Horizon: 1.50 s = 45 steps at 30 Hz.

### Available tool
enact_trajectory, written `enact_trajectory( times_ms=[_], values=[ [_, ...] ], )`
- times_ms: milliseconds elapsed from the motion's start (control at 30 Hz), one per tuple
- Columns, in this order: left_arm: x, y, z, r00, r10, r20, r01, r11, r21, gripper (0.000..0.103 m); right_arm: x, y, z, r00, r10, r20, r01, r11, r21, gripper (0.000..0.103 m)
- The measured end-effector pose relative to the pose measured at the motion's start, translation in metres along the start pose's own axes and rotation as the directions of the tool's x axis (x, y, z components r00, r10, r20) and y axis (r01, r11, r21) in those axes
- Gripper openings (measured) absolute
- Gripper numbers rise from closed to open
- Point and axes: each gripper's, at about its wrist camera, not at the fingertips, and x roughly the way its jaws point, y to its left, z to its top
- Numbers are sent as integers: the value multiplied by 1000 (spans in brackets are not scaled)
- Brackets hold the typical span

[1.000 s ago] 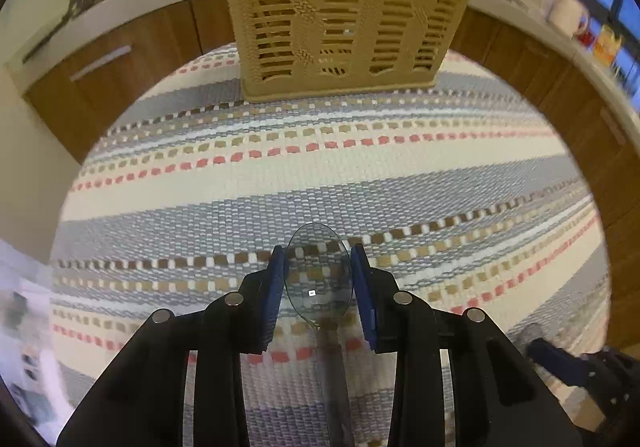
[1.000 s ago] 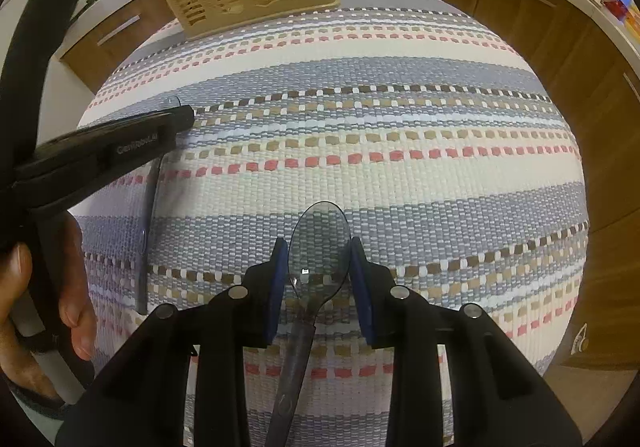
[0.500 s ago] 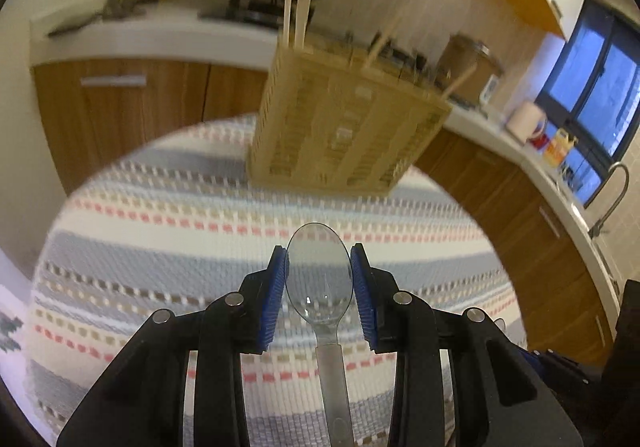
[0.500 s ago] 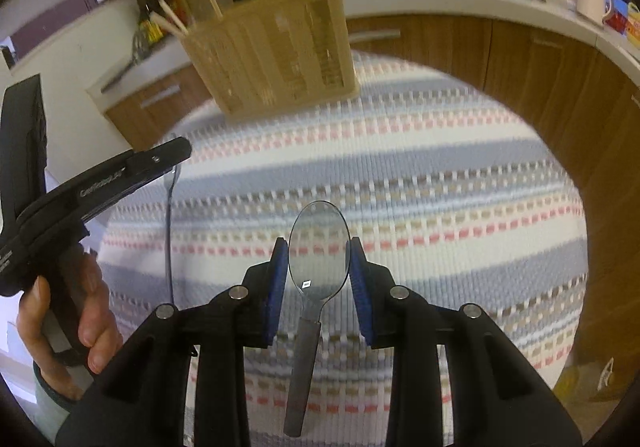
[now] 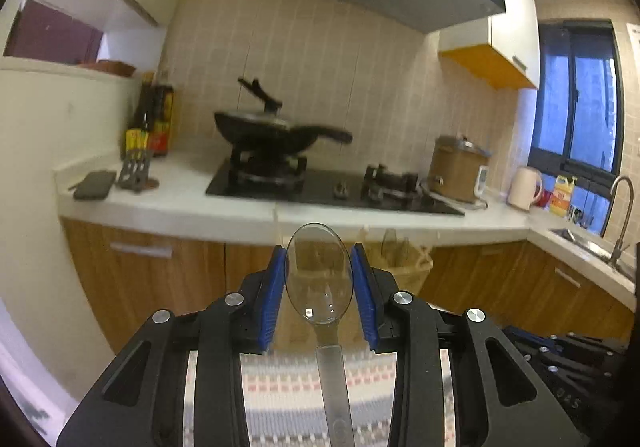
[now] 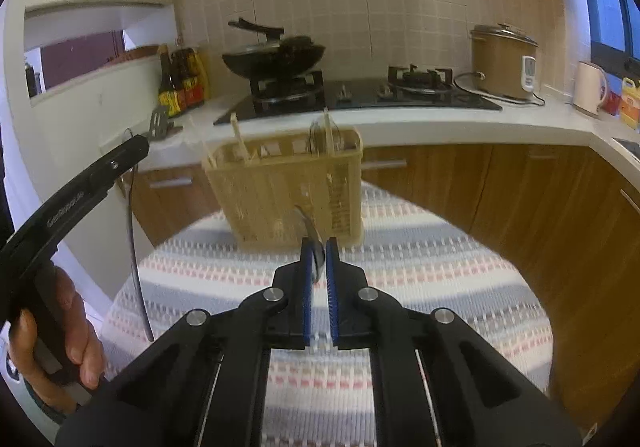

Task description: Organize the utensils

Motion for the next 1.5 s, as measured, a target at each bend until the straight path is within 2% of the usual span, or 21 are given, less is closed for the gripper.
enact_trajectory(
  times_ms=[67, 200, 333, 400, 433, 500, 533, 667, 733, 800, 900, 1033, 1100, 1167, 1233, 1267, 1300, 1367, 1433, 1500],
  values=[
    [5, 2, 5, 1000, -1, 8, 1, 1000, -3, 31, 19, -4, 5, 997, 48, -58, -48, 999, 8, 5],
    [17, 16, 1, 1000, -4, -15, 3, 1000, -26, 31, 36, -18, 0, 990, 92, -105, -84, 993, 79, 3],
    [24, 26, -8, 999, 5, -40, -7, 999, -40, 31, 35, -28, -1, 992, 51, -117, -39, 995, 96, 3],
    [24, 29, -11, 999, 4, -40, -6, 999, -39, 31, 39, -43, -3, 985, 49, -164, -26, 990, 141, 6],
    [24, 31, -12, 999, 4, -39, -5, 999, -37, 31, 44, -54, -6, 977, 63, -202, -27, 983, 179, 11],
    [24, 33, -12, 999, -1, -41, 0, 999, -35, 31, 58, -86, -16, 956, 115, -270, -23, 947, 320, 49],
    [24, 33, -12, 999, -4, -41, 3, 999, -37, 31, 62, -95, -20, 951, 112, -289, -1, 933, 359, 55],
    [26, 38, -14, 998, -22, -55, 20, 999, -43, 31, 79, -132, -33, 918, 110, -382, 103, 862, 497, 57],
    [26, 39, -15, 998, -27, -57, 24, 999, -48, 31, 94, -145, -48, 886, 205, -416, 112, 777, 620, 57],
    [26, 42, -16, 997, -36, -63, 33, 998, -51, 31, 107, -148, -58, 865, 250, -435, 133, 722, 679, 57],
    [25, 46, -18, 997, -41, -66, 38, 998, -53, 32, 123, -140, -53, 856, 152, -495, 216, 763, 609, 56],
    [25, 54, -19, 996, -53, -68, 49, 997, -67, 32, 143, -112, -43, 809, 3, -588, 318, 839, 441, 57],
    [25, 57, -19, 995, -68, -67, 63, 996, -67, 32, 152, -100, -38, 769, -72, -635, 378, 853, 361, 57],
    [25, 59, -19, 995, -81, -61, 77, 995, -61, 32, 163, -89, -34, 710, -141, -690, 432, 861, 268, 57],
    [25, 62, -20, 994, -96, -55, 93, 994, -64, 32, 172, -81, -30, 671, -197, -714, 463, 864, 197, 54],
    [25, 63, -20, 993, -102, -54, 98, 993, -67, 32, 175, -75, -28, 667, -215, -713, 458, 873, 165, 47],
    [25, 64, -21, 992, -110, -56, 106, 992, -71, 32, 177, -71, -26, 664, -216, -716, 445, 884, 146, 36],
    [25, 66, -24, 992, -115, -59, 110, 991, -71, 32, 179, -59, -25, 660, -219, -719, 401, 912, 90, 26],
    [24, 67, -26, 991, -114, -63, 110, 992, -66, 32, 178, -51, -27, 664, -230, -711, 363, 931, 38, 23],
    [23, 68, -27, 992, -110, -65, 107, 993, -58, 32, 174, -41, -30, 686, -204, -698, 258, 966, -28, 19]
  ],
)
